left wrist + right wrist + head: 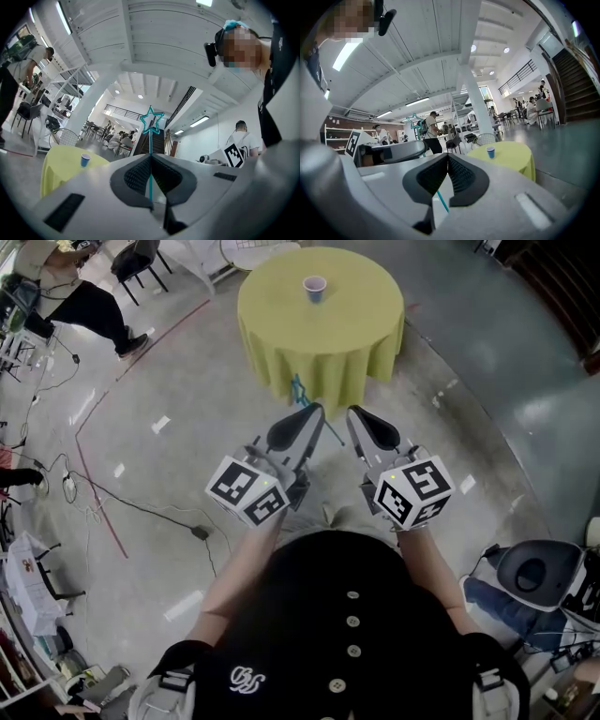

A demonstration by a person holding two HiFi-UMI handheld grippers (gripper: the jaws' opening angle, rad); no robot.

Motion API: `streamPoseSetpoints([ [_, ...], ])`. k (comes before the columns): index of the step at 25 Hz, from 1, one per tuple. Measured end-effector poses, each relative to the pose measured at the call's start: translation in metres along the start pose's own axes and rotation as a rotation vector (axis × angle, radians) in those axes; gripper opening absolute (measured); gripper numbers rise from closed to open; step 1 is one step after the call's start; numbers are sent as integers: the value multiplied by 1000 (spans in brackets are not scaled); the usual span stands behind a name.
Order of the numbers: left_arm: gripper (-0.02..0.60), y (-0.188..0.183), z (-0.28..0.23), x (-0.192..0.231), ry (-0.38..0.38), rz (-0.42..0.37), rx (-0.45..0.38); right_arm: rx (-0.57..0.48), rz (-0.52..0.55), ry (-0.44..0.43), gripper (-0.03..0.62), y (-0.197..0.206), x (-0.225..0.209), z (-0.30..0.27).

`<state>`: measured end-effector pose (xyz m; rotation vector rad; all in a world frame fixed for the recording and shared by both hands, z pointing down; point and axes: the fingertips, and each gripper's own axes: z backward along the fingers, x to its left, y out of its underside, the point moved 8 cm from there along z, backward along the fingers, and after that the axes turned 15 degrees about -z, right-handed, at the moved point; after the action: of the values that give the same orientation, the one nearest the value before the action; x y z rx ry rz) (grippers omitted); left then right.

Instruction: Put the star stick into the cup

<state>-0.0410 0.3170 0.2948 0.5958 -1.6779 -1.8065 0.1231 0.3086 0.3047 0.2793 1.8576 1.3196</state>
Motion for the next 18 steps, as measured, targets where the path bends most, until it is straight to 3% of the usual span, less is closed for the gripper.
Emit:
streamPoseSetpoints([
  [7, 14, 5, -70, 69, 8, 27, 32, 2, -27, 43, 3, -42, -62, -59],
  [18, 14, 3, -128, 165, 62, 45, 36, -8, -63, 91, 3, -72, -96, -151],
])
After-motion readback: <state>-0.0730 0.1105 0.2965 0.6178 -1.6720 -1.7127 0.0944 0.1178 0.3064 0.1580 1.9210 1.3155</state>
